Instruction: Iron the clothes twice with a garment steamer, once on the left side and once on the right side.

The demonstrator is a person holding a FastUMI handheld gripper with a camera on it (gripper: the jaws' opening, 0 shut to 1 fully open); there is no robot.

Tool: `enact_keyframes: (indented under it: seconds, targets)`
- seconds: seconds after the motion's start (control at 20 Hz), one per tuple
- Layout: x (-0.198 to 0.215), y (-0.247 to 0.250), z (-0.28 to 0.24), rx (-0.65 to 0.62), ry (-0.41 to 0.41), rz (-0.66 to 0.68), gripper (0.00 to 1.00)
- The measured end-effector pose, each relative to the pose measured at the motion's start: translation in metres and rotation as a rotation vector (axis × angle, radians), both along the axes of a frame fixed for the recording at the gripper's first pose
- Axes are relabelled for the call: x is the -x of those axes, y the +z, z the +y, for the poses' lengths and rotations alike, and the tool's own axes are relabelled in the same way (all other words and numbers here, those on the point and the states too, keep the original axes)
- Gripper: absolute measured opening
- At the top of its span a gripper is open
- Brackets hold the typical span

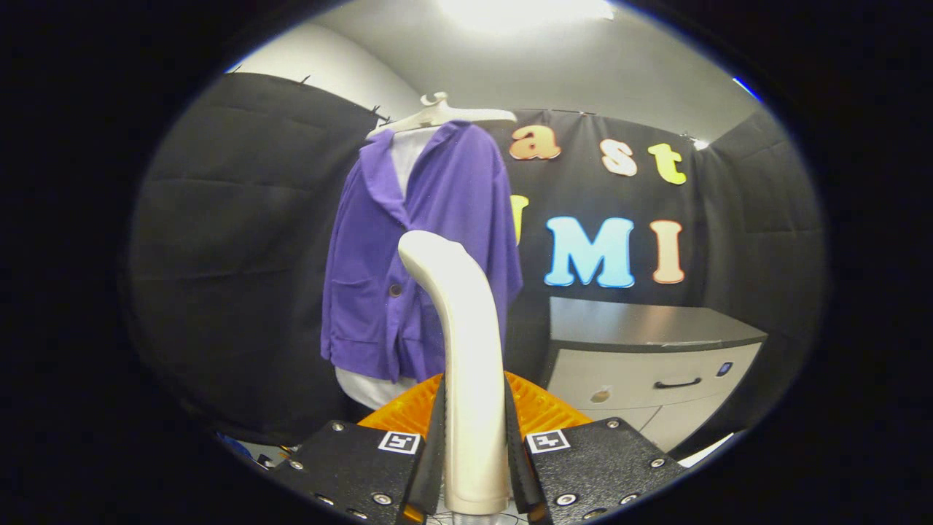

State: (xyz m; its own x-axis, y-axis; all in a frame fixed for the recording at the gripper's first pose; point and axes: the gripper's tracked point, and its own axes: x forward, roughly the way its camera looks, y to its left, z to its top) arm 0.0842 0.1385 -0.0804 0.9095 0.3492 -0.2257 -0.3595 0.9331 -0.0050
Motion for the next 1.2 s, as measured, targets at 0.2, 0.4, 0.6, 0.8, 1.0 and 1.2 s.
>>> enact_keyframes:
  seconds: [0.2, 0.4, 0.6, 0.8, 1.0, 1.2]
  targets:
    - [0.023, 0.043, -0.078, -0.058, -0.107, -0.044, 0.39]
    - [0.042, 0.068, -0.149, -0.106, -0.175, -0.118, 0.38]
    - [0.056, 0.071, -0.200, -0.115, -0.212, -0.111, 0.38]
    - [0.065, 0.072, -0.226, -0.127, -0.263, -0.091, 0.38]
    - [0.068, 0.077, -0.226, -0.117, -0.285, -0.102, 0.38]
    - [0.069, 0.081, -0.213, -0.114, -0.284, -0.105, 0.38]
